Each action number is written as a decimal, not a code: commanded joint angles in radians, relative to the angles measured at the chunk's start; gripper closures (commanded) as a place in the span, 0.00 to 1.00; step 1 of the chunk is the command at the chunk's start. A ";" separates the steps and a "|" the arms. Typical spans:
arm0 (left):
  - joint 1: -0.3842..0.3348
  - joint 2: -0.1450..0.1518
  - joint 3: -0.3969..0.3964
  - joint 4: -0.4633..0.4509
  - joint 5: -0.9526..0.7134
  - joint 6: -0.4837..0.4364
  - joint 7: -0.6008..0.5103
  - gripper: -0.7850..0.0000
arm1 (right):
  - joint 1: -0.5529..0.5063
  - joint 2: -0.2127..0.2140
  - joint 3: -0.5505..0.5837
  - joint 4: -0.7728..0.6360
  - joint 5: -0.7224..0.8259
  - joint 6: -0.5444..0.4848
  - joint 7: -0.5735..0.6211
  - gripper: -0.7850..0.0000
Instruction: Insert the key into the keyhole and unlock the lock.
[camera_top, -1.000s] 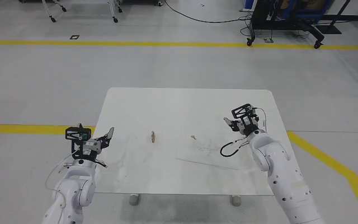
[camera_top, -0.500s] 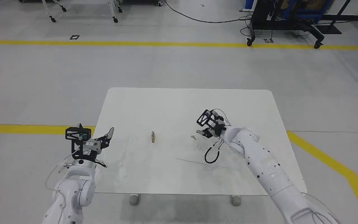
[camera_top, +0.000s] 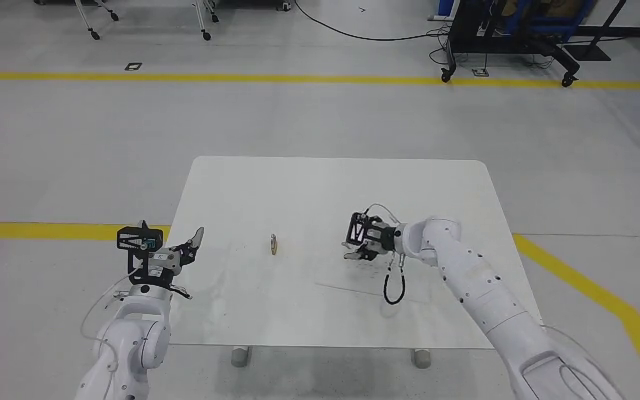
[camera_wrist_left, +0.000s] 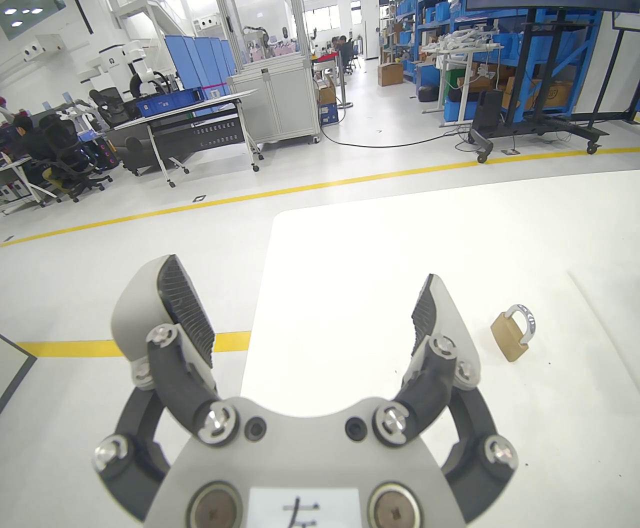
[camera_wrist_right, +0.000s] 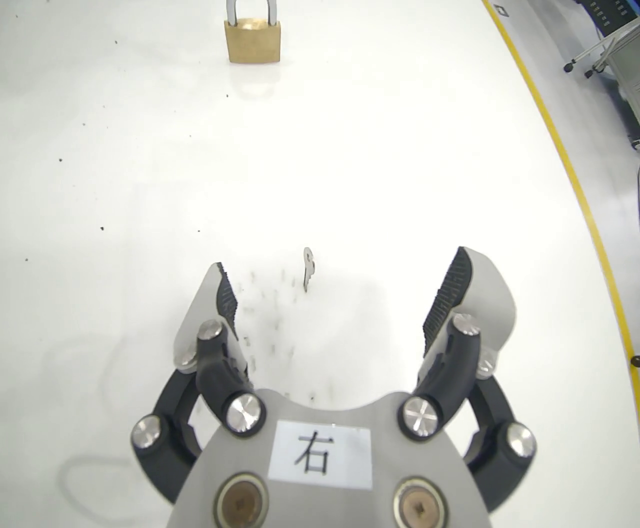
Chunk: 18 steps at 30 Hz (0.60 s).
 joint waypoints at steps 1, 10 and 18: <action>0.000 0.000 0.000 0.000 0.000 0.000 0.000 0.00 | 0.018 -0.006 -0.010 0.021 0.024 -0.009 0.019 0.51; 0.000 0.000 0.000 0.000 0.000 0.000 0.000 0.00 | 0.098 -0.039 -0.084 0.116 0.091 -0.063 0.109 0.62; 0.000 0.000 0.000 0.000 0.000 0.000 0.000 0.00 | 0.130 -0.060 -0.129 0.164 0.116 -0.065 0.141 1.00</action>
